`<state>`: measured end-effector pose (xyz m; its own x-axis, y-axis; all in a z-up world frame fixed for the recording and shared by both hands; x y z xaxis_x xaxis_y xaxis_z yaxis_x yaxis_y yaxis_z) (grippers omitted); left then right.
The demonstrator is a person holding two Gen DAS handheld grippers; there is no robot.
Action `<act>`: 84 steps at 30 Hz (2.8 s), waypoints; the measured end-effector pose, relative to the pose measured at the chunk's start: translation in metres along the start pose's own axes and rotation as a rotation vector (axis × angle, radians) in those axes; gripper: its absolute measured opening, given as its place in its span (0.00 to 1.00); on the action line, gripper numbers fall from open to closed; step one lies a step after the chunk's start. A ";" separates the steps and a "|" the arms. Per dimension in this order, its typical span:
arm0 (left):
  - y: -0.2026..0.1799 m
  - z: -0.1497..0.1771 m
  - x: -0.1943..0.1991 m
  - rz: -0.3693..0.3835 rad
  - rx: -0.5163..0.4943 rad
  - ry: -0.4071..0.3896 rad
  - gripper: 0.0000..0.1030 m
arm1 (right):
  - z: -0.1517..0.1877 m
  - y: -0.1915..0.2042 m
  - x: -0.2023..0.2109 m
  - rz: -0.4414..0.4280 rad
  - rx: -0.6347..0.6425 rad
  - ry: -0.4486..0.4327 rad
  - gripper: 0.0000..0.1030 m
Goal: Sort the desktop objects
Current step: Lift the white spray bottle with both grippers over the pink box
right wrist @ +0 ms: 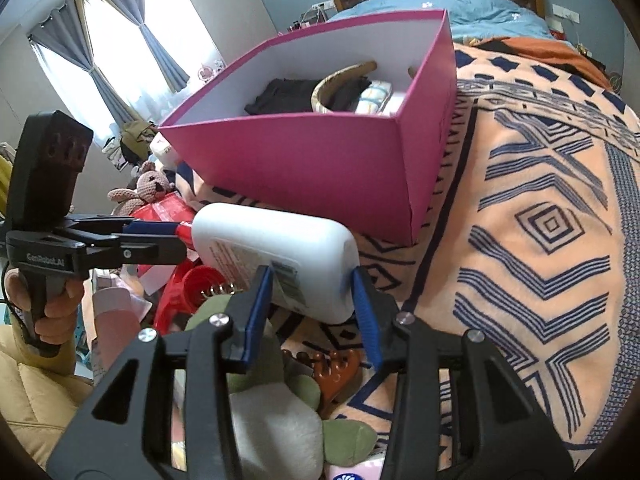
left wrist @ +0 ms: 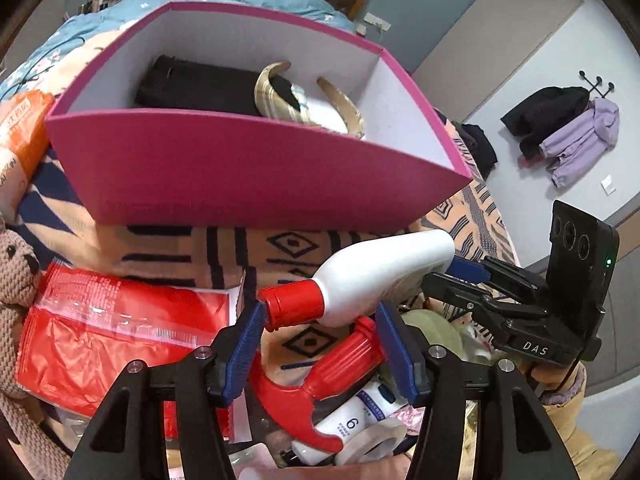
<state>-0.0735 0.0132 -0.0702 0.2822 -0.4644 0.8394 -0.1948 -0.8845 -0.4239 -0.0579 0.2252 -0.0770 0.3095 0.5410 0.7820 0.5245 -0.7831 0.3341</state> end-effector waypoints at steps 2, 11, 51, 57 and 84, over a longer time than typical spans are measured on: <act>-0.002 -0.001 0.003 -0.004 -0.011 -0.013 0.57 | -0.001 0.002 0.005 0.008 0.007 -0.017 0.42; -0.013 -0.002 0.013 -0.021 -0.049 -0.054 0.57 | -0.004 0.006 0.019 0.025 0.015 -0.062 0.42; -0.035 -0.002 0.061 -0.049 -0.142 -0.171 0.57 | -0.016 0.037 0.067 0.058 0.066 -0.176 0.42; -0.037 -0.008 0.067 -0.050 -0.150 -0.183 0.57 | -0.021 0.038 0.071 0.058 0.066 -0.185 0.42; -0.037 -0.033 0.071 -0.058 -0.161 -0.202 0.57 | -0.046 0.035 0.076 0.069 0.067 -0.207 0.42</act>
<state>-0.0774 0.0148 0.0164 0.4761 -0.4267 0.7689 -0.3154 -0.8991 -0.3037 -0.0524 0.2244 0.0182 0.4986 0.5439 0.6750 0.5461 -0.8018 0.2426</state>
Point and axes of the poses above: each gripper's, at about its wrist camera, not at the fingertips, and x roughly against the way its jaws point, y to its left, z to its underside, the point moved 2 cm from there along -x, roughly the way its jaws point, and after that the axes turned 7 degrees about y, right-handed, at the moved point
